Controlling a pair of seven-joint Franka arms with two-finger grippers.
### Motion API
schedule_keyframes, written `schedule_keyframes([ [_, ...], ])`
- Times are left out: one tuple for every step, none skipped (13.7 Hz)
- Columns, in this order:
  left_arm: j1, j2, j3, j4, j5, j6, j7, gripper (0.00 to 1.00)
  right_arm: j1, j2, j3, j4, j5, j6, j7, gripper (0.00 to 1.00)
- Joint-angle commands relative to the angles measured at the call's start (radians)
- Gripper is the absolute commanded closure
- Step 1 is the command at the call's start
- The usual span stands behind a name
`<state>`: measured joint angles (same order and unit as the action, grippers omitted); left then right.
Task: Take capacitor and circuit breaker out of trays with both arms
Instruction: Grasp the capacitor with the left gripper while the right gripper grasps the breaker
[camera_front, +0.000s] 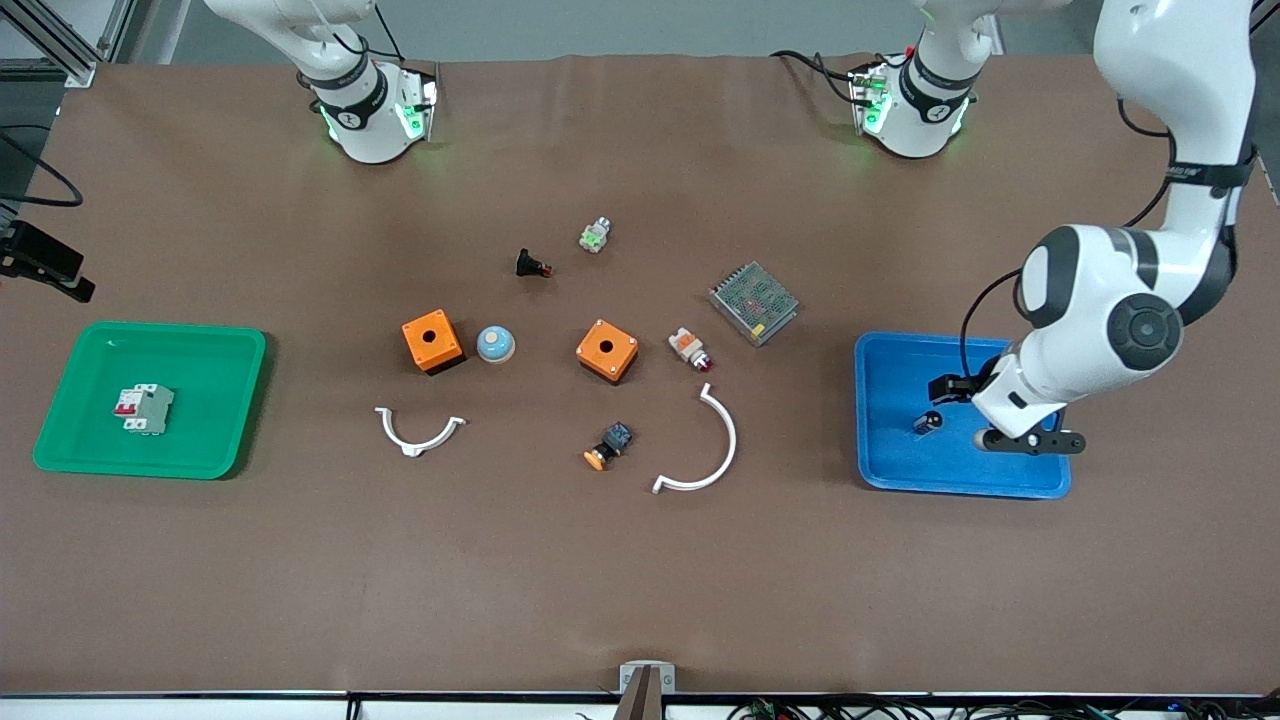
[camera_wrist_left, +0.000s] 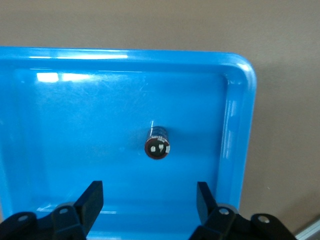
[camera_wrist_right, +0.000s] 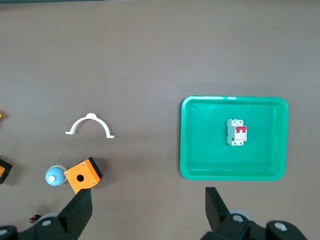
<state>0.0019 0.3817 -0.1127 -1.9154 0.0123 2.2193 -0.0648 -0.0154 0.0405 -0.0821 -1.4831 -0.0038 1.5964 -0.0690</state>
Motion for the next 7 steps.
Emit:
schedule_keyframes([
  [0.007,0.028,-0.005,-0.037,0.0,0.082,0.002,0.23,0.018,0.01,-0.007,0.02,0.002,-0.015,0.006,0.0],
  [0.007,0.043,-0.005,-0.039,0.0,0.101,0.002,0.25,0.02,0.012,-0.007,0.02,0.002,-0.015,0.006,0.0],
  [0.007,0.06,-0.005,-0.039,0.0,0.112,0.002,0.29,0.023,0.012,-0.007,0.02,0.002,-0.015,0.006,0.0],
  [0.007,0.075,-0.005,-0.039,0.0,0.126,0.002,0.33,0.029,0.012,-0.008,0.018,0.001,-0.018,0.006,0.0],
  [0.007,0.088,-0.005,-0.039,0.0,0.144,0.002,0.35,0.023,0.013,-0.008,0.015,-0.001,-0.038,0.003,0.0],
  [0.009,0.1,-0.005,-0.037,0.0,0.16,0.002,0.36,0.023,0.013,-0.01,0.015,-0.005,-0.053,0.002,0.0],
  [0.009,0.111,-0.005,-0.036,0.0,0.18,0.002,0.37,0.026,0.015,-0.01,0.015,-0.01,-0.055,0.002,0.0],
])
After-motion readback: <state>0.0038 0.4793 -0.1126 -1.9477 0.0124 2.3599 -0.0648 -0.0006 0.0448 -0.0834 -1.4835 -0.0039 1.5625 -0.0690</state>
